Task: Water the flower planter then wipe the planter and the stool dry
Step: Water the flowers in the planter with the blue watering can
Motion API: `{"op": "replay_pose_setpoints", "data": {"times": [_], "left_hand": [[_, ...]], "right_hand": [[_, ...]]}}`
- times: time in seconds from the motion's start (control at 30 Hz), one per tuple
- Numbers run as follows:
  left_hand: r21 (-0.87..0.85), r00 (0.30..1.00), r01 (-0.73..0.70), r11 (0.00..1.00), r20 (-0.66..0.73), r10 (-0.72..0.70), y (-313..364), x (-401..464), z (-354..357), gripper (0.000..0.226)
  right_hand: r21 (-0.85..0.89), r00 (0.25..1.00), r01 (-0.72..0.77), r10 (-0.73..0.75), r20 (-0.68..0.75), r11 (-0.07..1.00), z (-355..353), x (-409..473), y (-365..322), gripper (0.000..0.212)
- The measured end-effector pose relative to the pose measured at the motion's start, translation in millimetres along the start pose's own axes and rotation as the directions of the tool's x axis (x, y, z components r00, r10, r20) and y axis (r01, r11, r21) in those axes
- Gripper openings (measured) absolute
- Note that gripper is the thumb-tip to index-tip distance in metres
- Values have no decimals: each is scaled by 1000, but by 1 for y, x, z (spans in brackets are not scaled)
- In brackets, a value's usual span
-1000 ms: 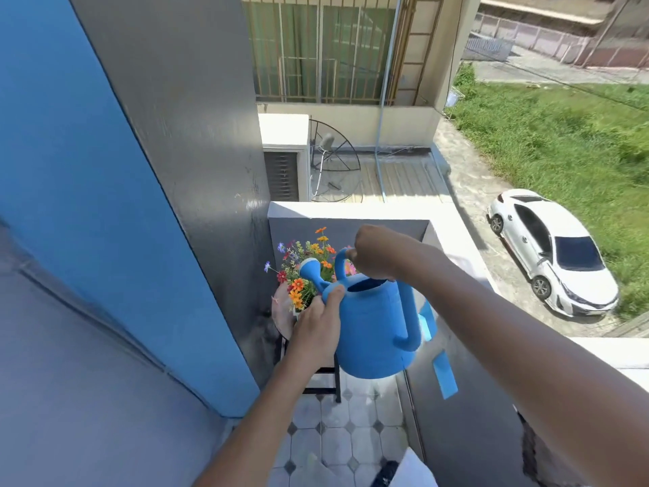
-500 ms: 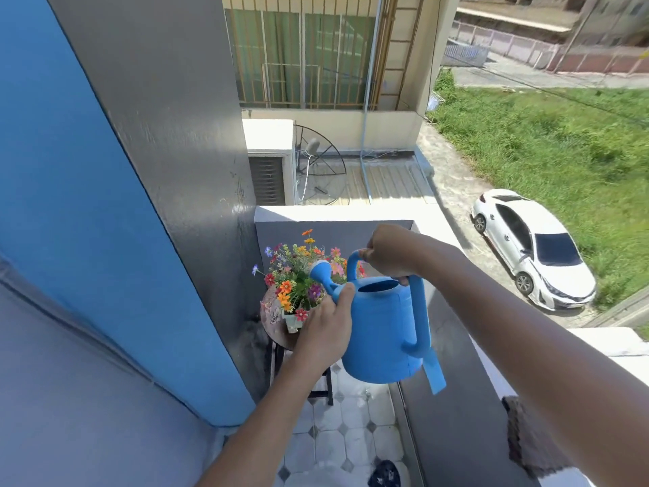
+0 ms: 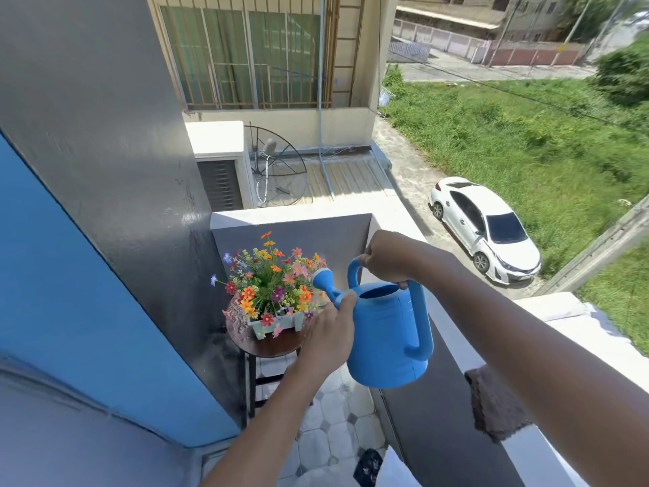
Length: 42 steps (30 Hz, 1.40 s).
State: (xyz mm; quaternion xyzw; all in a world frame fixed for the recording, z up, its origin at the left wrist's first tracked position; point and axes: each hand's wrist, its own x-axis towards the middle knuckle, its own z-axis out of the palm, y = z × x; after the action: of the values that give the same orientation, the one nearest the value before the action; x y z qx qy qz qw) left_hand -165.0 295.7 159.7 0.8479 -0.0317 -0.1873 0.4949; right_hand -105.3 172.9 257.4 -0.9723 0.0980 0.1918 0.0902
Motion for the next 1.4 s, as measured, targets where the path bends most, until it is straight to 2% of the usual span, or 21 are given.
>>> {"op": "replay_pose_setpoints", "data": {"times": [0.03, 0.13, 0.27, 0.4, 0.73, 0.87, 0.97, 1.03, 1.17, 1.3, 1.4], "left_hand": [[14, 1000, -17, 1000, 12, 17, 0, 0, 1, 63], [44, 999, -15, 999, 49, 12, -1, -2, 2, 63], [95, 999, -40, 995, 36, 36, -9, -8, -4, 58], [43, 1000, -10, 999, -15, 11, -23, -19, -15, 53], [-82, 970, 171, 982, -159, -182, -51, -46, -51, 63], [0, 979, 149, 989, -139, -148, -61, -58, -52, 59], [-44, 976, 181, 982, -117, -185, -64, -60, -46, 71], [-50, 982, 160, 986, -89, -164, -61, -59, -41, 68], [-9, 995, 103, 995, -11, -103, -53, -52, -29, 57], [-50, 993, 112, 992, 44, -110, -45, -42, -13, 63], [-60, 993, 105, 993, 67, -100, -42, -35, -3, 44]], "right_hand": [[62, 1000, -17, 18, -16, 998, 2, 2, 3, 31], [87, 1000, 1, 0, -8, 996, 7, 2, 6, 26], [92, 998, 58, -59, 6, 994, 8, -4, -1, 28], [121, 990, 139, -142, 19, 983, 11, -8, -21, 31], [103, 967, 249, -253, 38, 963, 32, -18, -71, 30], [159, 971, 214, -227, 72, 964, 37, -31, -76, 35], [74, 966, 233, -240, 95, 970, 41, -31, -68, 32], [46, 970, 222, -226, 85, 974, 43, -29, -61, 27], [78, 981, 188, -192, 37, 979, 39, -32, -45, 30], [100, 992, 112, -117, 45, 989, 35, -32, -26, 23], [94, 996, 62, -67, 50, 994, 33, -30, -14, 30]]}}
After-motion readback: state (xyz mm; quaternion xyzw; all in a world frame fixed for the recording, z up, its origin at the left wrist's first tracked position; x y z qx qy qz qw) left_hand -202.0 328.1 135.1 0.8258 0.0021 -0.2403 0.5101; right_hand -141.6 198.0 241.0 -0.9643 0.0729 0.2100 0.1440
